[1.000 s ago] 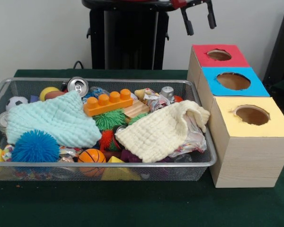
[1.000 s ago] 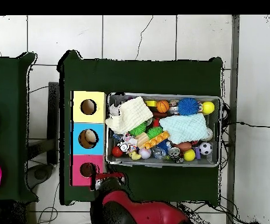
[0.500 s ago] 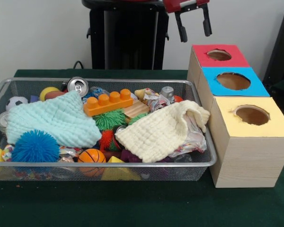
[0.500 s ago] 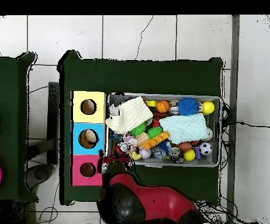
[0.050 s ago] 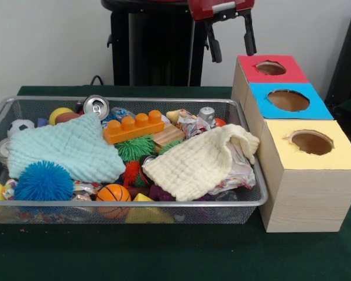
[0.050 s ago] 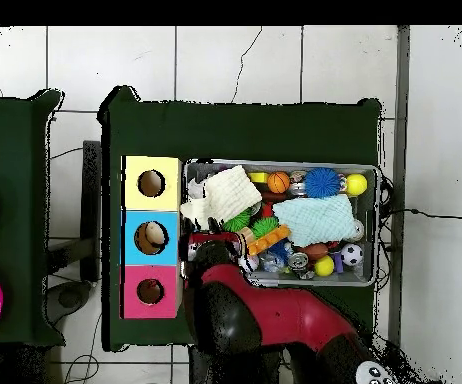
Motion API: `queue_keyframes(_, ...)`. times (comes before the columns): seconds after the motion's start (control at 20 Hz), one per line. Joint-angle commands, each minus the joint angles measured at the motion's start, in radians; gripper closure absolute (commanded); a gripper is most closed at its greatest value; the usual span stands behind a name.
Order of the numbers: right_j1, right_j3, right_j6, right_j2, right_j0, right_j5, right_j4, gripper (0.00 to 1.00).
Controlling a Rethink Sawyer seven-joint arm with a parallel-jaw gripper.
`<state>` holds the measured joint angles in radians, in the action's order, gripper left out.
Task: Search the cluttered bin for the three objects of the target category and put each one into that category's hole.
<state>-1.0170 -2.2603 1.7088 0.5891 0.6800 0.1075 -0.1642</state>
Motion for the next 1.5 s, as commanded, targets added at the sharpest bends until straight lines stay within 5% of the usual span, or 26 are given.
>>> queue_keyframes(0.05, 0.106, 0.24, -0.066, -0.053, 0.003, -0.16, -0.103, 0.0)
queue_keyframes(0.65, 0.305, 0.414, -0.031, -0.049, -0.003, -0.046, -0.284, 0.0)
queue_keyframes(1.05, 0.416, 0.475, 0.035, -0.135, -0.047, 0.142, -0.399, 0.0)
queue_keyframes(1.5, 0.525, 0.522, 0.054, -0.28, -0.118, 0.348, -0.408, 0.0)
